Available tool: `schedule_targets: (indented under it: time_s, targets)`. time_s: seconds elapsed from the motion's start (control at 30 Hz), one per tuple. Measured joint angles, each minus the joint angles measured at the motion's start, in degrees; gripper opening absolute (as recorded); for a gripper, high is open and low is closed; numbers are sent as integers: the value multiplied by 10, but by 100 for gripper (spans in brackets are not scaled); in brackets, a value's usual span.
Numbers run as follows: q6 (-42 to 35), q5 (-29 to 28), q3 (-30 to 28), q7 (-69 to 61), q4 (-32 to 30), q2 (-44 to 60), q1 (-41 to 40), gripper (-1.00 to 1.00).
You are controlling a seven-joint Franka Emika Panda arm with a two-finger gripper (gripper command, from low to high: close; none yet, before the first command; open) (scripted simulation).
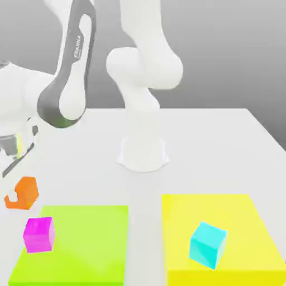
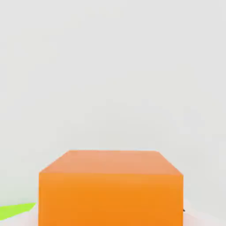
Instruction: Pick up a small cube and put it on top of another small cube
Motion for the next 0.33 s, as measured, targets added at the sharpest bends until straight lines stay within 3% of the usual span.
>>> schedule_targets:
  time_s: [0.07,0.2,0.23,0.33]
  targets:
    - [-43,-5,18,20,30,-13,31,-100]
    - [9,-3,11,26,32,42,42,-100]
    - [23,-2,11,26,30,54,42,100]
    - [23,-2,11,26,30,54,42,100]
